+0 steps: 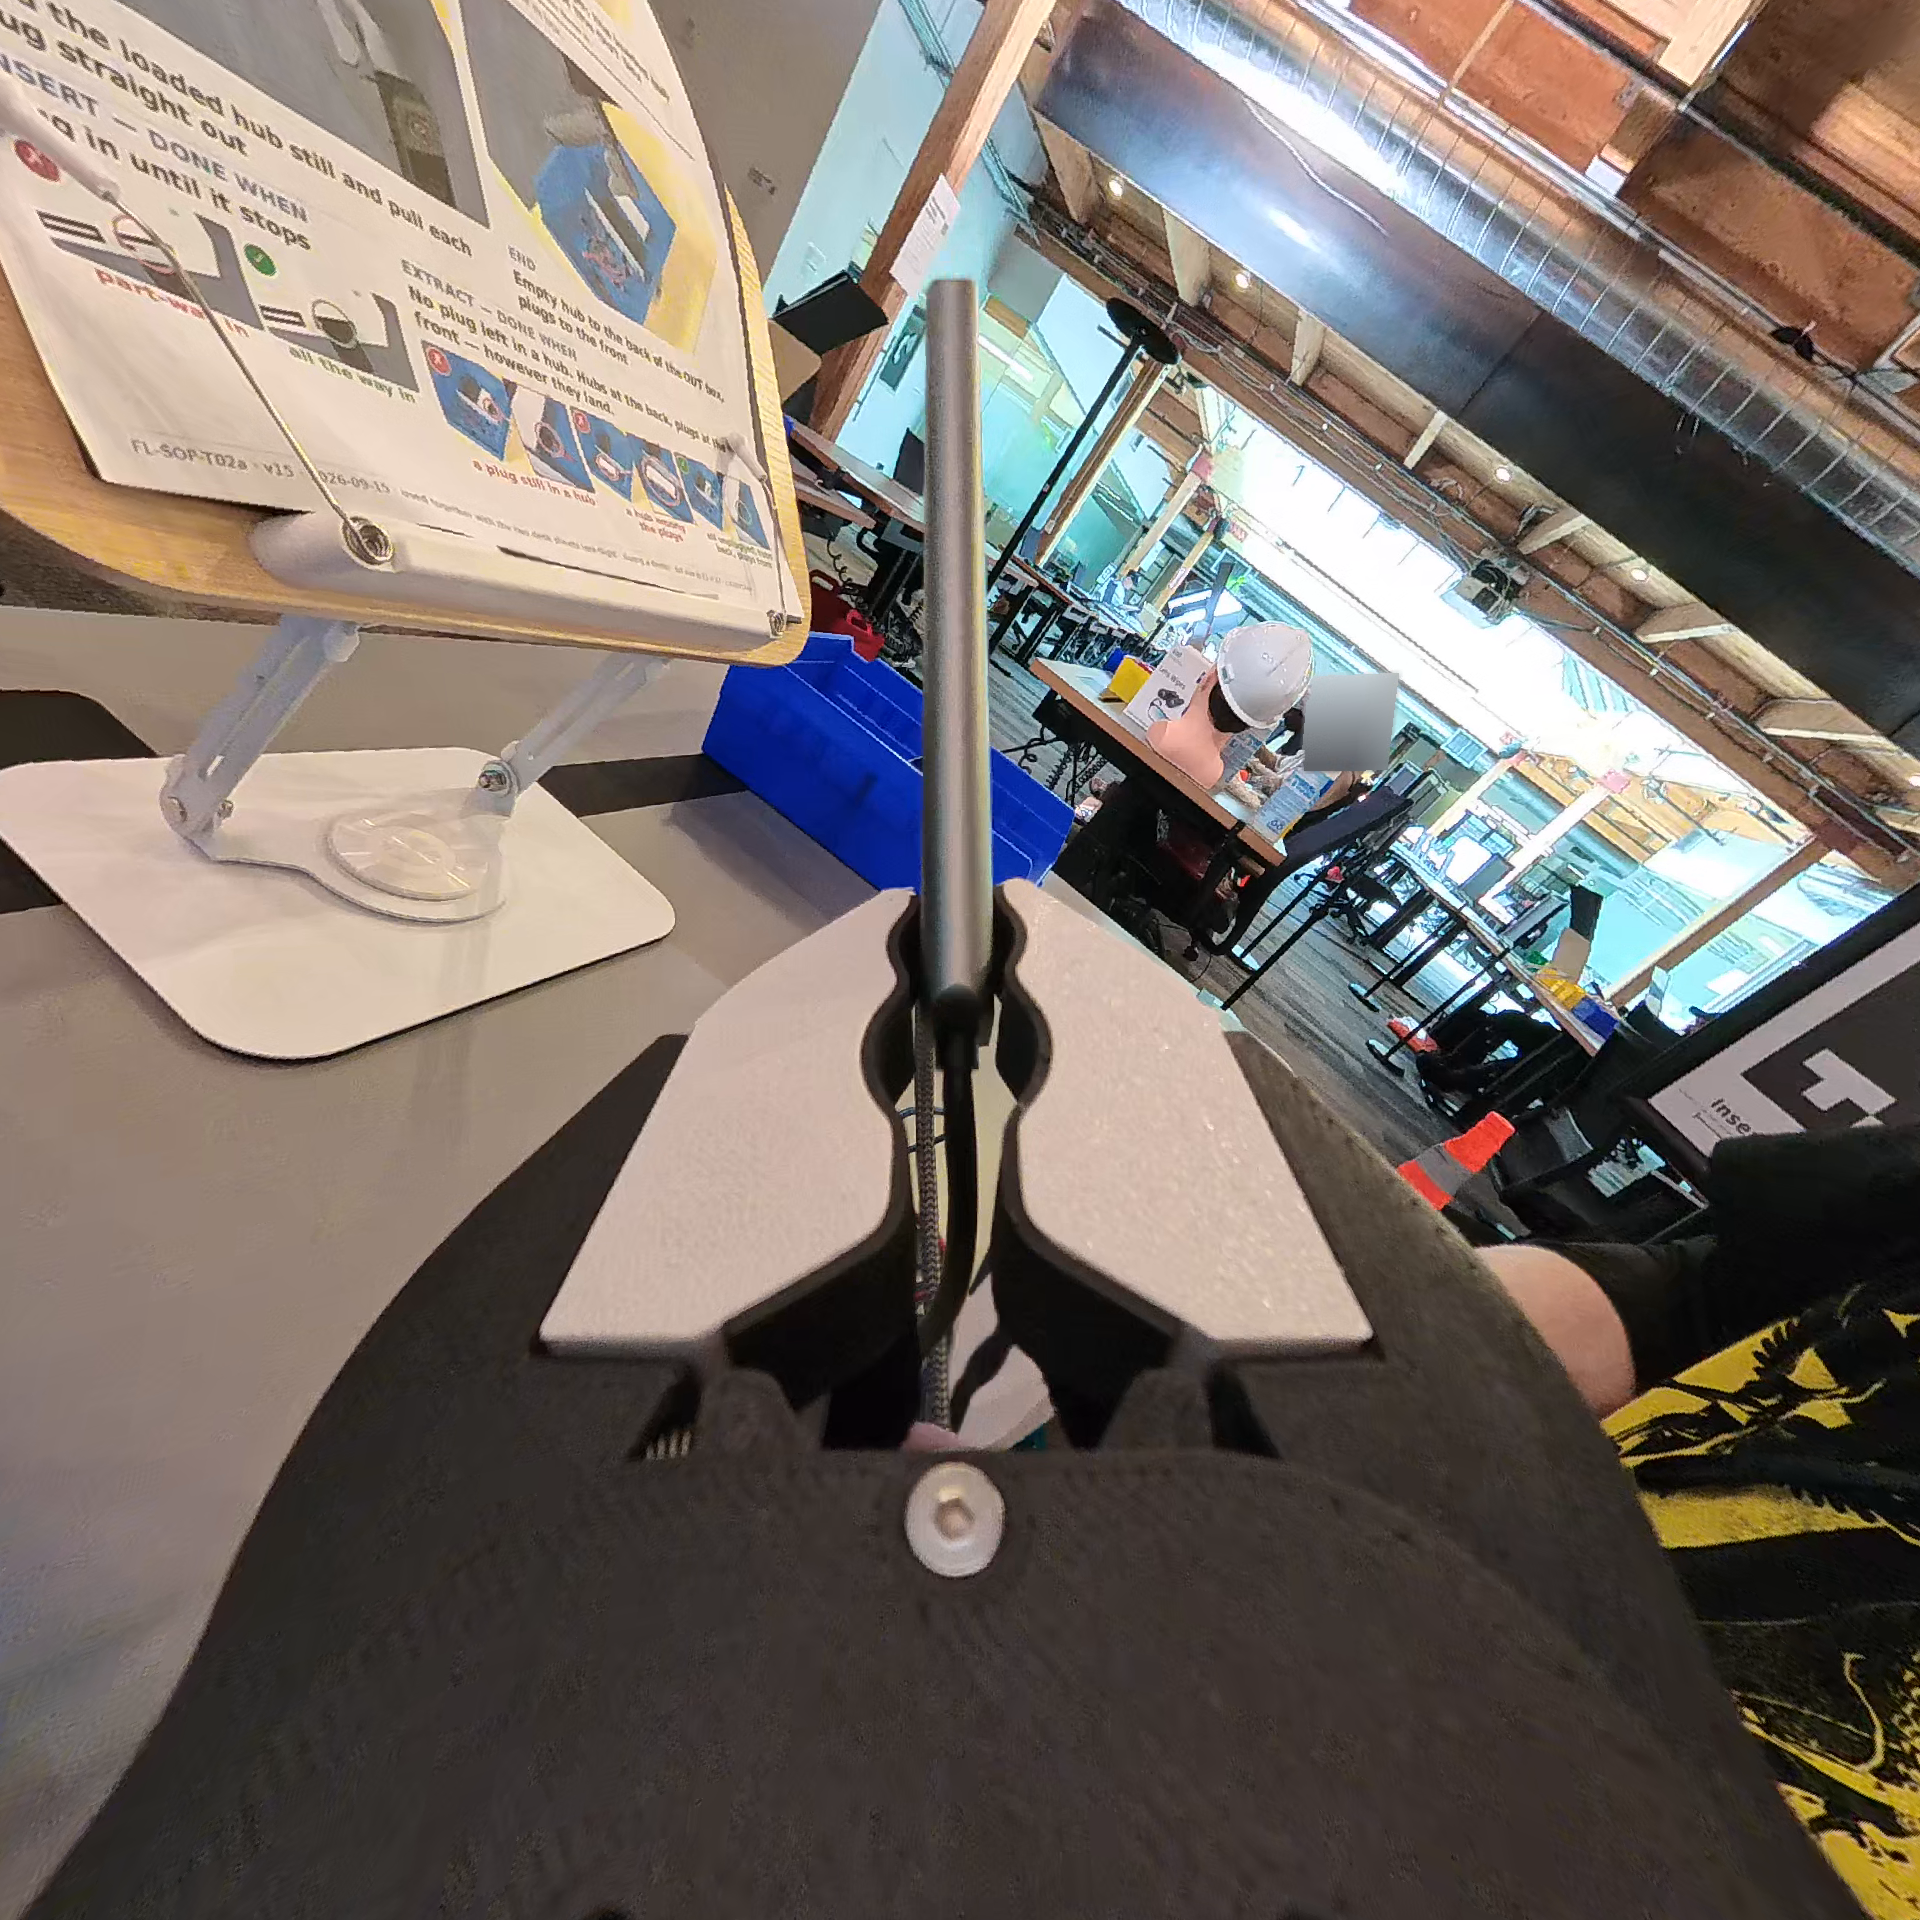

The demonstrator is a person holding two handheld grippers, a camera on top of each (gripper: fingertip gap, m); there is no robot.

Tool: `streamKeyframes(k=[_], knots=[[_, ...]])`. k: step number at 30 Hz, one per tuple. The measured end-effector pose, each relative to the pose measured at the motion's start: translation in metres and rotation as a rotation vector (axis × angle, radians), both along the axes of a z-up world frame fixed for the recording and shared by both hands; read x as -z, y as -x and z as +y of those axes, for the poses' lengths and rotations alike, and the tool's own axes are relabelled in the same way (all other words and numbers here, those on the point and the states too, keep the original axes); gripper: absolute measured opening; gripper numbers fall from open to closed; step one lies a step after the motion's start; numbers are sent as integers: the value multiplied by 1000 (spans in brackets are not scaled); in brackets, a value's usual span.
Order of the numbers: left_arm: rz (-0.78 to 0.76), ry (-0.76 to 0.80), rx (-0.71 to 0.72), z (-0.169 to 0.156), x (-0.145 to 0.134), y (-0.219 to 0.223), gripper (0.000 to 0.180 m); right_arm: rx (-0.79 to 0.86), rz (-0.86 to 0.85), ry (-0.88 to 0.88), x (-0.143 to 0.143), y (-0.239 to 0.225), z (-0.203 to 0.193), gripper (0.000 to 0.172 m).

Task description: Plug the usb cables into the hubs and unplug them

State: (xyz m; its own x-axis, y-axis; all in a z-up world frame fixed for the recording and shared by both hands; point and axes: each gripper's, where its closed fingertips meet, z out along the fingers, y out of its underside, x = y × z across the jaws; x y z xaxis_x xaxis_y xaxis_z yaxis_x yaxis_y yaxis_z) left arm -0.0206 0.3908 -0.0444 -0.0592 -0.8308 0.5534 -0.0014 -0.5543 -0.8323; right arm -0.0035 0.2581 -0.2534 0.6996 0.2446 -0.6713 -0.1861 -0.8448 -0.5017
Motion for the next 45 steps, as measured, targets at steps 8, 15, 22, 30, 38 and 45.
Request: streamKeyframes(k=[8,15,22,30,38,45], knots=[[6,-4,0,1,0,3,11,64,-31,-90,-30,-22,-4,59],[-10,6,-3,5,0,4,11,117,125,24,-25,-4,-42,53],[-26,18,1,3,-2,7,11,112,144,33,-10,23,-14,32],[-48,21,-11,11,-6,16,11,34,177,-61,-22,31,17,15],[-48,17,-21,16,-7,21,11,-121,-88,-304,-88,-35,12,14],[-38,17,-13,10,-6,15,11,-550,-733,-449,-167,-131,-25,14]])
